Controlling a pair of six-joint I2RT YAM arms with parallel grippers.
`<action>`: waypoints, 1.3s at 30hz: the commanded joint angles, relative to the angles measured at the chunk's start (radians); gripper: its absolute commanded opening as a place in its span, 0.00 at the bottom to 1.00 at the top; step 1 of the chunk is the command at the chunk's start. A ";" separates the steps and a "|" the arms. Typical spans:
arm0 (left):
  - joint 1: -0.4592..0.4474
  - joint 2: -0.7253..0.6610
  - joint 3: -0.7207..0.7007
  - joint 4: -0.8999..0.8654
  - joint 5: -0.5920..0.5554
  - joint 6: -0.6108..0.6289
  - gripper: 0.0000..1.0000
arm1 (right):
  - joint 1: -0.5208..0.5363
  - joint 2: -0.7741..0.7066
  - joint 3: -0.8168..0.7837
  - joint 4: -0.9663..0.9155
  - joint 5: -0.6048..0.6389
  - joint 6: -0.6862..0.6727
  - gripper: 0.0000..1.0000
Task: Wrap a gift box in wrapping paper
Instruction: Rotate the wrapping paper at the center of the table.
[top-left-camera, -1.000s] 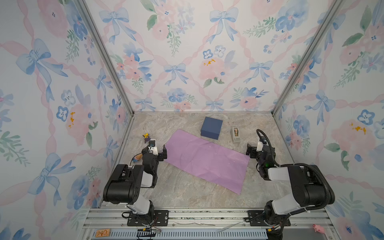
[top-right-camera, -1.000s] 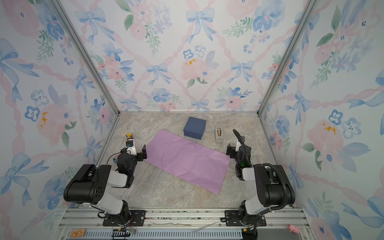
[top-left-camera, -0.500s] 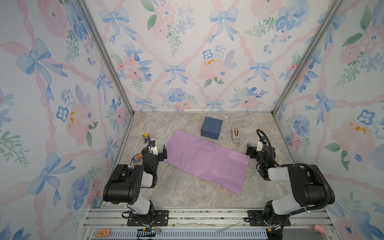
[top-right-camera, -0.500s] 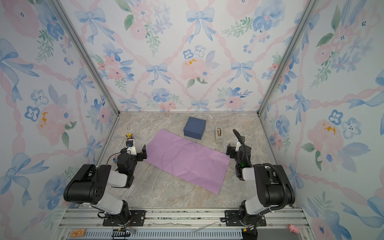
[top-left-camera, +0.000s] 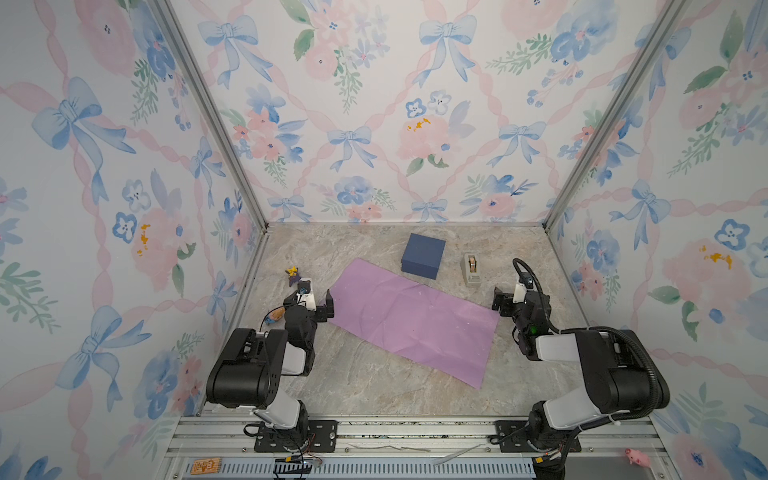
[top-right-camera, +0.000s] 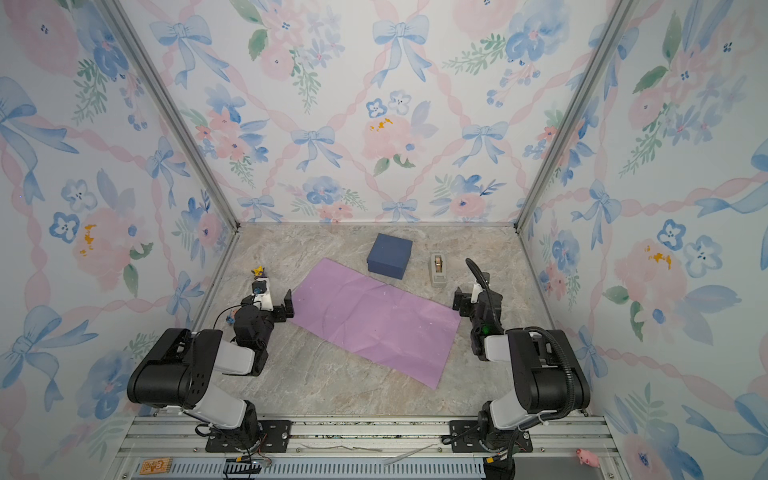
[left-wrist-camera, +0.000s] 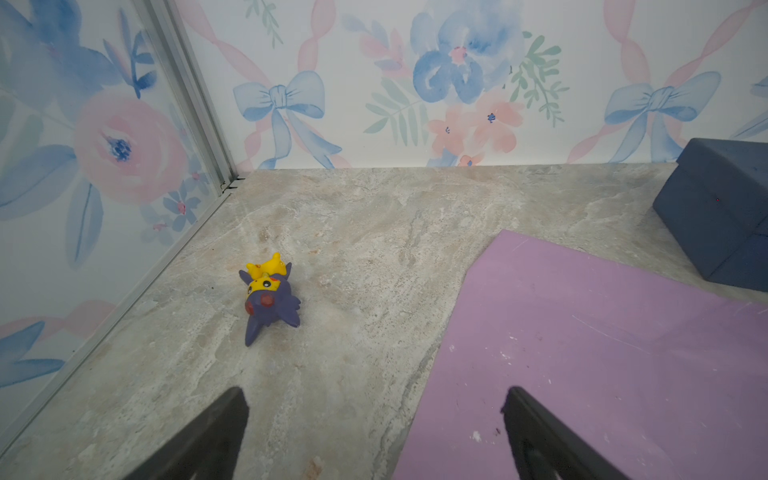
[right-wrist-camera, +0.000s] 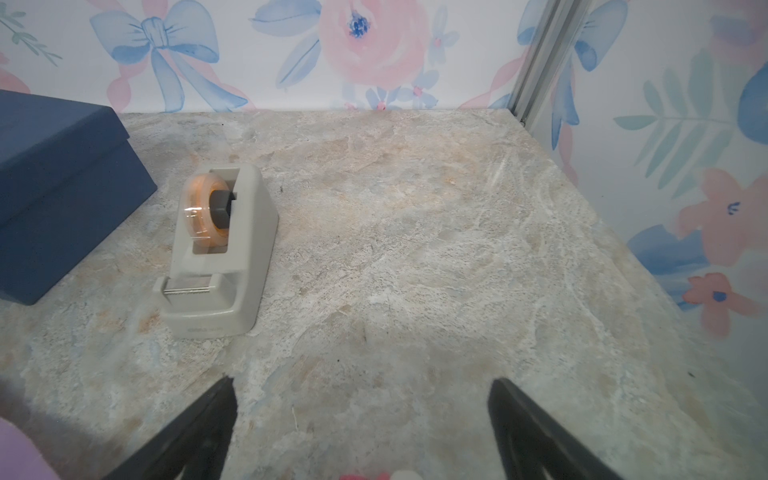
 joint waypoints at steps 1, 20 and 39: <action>0.006 0.008 0.012 0.020 -0.003 0.013 0.98 | 0.009 0.007 0.019 0.024 0.010 -0.007 0.96; -0.132 -0.189 0.381 -0.616 0.041 0.001 0.92 | 0.061 -0.217 0.617 -1.204 0.007 0.133 0.96; -0.263 0.631 1.522 -1.475 0.169 -0.110 0.82 | 0.136 -0.351 0.476 -1.573 -0.216 0.467 1.00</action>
